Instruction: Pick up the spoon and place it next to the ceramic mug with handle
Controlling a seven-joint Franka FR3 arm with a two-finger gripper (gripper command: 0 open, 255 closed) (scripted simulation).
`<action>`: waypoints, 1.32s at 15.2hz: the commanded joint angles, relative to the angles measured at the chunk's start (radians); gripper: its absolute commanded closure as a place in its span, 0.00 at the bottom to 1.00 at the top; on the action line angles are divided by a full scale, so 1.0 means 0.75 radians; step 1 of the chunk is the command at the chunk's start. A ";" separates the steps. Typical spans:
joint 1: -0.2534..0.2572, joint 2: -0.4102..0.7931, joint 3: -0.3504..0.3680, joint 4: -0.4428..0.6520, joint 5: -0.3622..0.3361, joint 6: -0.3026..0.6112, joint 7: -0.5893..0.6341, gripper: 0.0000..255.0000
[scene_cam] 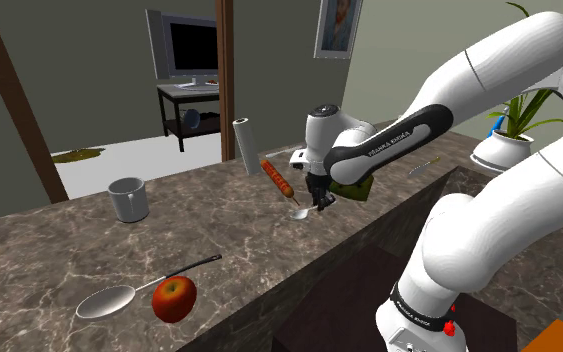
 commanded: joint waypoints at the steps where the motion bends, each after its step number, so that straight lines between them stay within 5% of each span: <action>1: 0.003 -0.017 0.001 0.007 0.008 -0.023 -0.008 1.00; 20: 0.043 -0.232 0.040 0.213 0.118 -0.434 -0.127 1.00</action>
